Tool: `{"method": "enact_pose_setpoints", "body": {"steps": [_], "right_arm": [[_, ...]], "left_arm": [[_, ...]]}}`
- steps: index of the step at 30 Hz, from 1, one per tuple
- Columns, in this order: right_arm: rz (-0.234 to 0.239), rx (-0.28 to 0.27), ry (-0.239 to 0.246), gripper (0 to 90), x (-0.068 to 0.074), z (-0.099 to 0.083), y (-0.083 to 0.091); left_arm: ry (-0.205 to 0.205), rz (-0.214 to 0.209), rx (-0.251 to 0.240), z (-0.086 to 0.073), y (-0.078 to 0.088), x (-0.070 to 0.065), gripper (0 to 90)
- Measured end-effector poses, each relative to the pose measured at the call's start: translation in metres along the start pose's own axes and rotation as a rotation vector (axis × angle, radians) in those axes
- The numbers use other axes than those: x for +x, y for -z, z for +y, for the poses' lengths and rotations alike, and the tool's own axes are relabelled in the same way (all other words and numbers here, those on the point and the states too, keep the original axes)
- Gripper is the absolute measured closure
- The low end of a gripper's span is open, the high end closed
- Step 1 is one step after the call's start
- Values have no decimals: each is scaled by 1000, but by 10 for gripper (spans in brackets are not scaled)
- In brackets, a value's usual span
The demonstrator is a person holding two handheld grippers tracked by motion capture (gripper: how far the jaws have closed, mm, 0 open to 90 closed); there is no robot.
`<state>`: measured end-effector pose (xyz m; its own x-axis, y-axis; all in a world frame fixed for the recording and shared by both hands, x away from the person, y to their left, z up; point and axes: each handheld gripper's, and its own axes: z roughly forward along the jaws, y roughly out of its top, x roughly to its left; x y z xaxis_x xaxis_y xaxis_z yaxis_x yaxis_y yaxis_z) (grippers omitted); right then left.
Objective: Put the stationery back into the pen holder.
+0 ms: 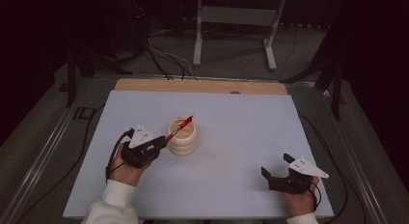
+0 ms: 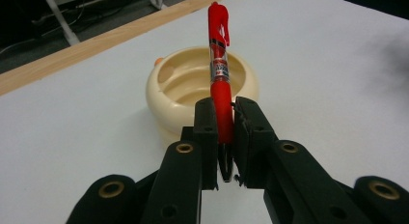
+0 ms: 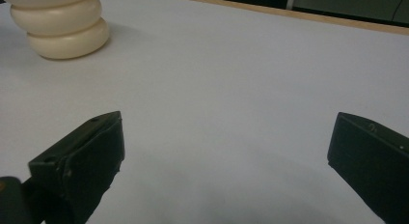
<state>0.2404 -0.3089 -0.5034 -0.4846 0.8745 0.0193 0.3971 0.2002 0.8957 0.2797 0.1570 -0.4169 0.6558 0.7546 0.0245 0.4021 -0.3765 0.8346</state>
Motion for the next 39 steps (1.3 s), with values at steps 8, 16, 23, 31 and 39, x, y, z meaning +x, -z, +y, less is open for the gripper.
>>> {"method": "enact_pose_setpoints", "body": {"steps": [8, 16, 23, 31, 39], "right_arm": [[0, -1, -1, 0, 0, 0, 0], [0, -2, -1, 0, 0, 0, 0], [0, -2, -2, 0, 0, 0, 0], [-1, -3, -2, 0, 0, 0, 1], [0, -3, -1, 0, -1, 0, 0]], "left_arm": [[10, 2, 6, -1, 3, 5, 814], [14, 8, 16, -1, 5, 8, 814], [21, 9, 34, -3, 5, 10, 813], [30, 8, 29, -3, 5, 11, 813], [36, 3, 21, -1, 7, 11, 812]]}}
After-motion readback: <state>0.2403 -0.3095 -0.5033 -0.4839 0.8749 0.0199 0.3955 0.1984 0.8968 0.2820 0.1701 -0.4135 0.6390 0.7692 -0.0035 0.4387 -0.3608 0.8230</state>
